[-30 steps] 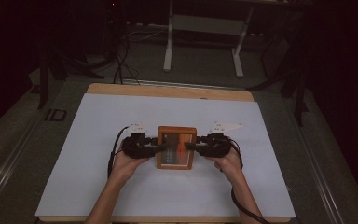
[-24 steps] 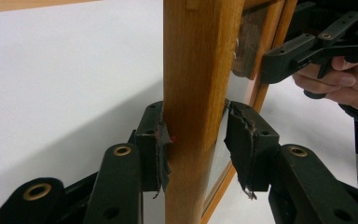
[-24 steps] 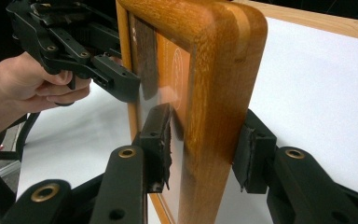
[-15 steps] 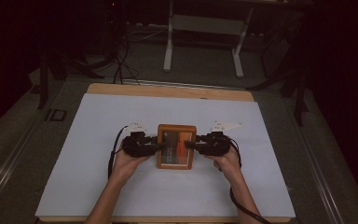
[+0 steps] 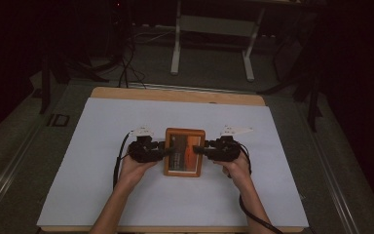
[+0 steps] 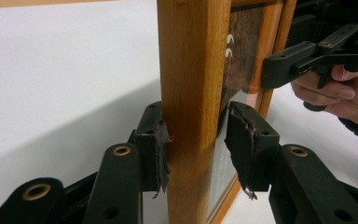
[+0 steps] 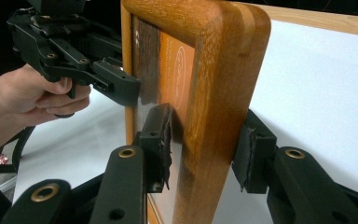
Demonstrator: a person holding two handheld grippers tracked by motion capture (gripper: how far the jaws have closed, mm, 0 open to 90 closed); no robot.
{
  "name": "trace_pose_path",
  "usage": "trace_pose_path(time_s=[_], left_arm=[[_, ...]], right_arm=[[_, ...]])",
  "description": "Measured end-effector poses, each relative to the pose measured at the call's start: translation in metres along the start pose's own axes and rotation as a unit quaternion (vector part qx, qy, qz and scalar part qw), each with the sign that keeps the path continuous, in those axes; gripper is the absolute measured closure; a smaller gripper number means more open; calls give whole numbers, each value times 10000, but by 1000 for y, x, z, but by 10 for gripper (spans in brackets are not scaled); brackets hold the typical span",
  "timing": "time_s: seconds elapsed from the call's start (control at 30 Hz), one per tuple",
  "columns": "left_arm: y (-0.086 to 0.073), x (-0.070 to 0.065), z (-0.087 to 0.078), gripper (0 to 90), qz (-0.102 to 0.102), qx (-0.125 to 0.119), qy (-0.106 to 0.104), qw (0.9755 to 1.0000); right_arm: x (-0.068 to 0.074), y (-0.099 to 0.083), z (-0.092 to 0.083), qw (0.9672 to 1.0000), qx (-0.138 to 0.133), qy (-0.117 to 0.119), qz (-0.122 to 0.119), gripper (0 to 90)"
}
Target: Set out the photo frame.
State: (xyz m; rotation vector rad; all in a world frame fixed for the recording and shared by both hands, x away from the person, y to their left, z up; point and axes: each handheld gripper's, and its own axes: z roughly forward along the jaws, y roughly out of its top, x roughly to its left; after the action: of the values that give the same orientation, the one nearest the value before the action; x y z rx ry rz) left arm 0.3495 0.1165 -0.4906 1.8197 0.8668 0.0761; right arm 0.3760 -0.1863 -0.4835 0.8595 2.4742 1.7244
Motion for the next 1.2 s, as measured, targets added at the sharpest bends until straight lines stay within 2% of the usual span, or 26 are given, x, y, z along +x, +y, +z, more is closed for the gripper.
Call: trace_pose_path(time_s=[0.33, 0.6, 0.9, 0.97, 1.07, 1.2], left_arm=[[1, 3, 1, 593, -223, 2, -23, 9997], [2, -1, 0, 588, -139, 86, -1, 9999], [2, -1, 0, 594, -161, 114, -8, 9998], [2, -1, 0, 592, -172, 135, -30, 9998], [2, 0, 1, 527, -190, 140, 29, 9997], [1, 2, 0, 473, -254, 85, 22, 9996]], right_arm=[[-7, 0, 4, 9997, -129, 74, 171, 601], [-4, -4, 1, 9998, -139, 64, 91, 601], [-4, -3, 2, 9999, -113, 42, 22, 588], [-4, -3, 2, 10000, -74, -8, -14, 561], [-4, -3, 3, 9999, -38, -139, 14, 495], [-5, -6, 1, 9999, -27, -139, 39, 448]])
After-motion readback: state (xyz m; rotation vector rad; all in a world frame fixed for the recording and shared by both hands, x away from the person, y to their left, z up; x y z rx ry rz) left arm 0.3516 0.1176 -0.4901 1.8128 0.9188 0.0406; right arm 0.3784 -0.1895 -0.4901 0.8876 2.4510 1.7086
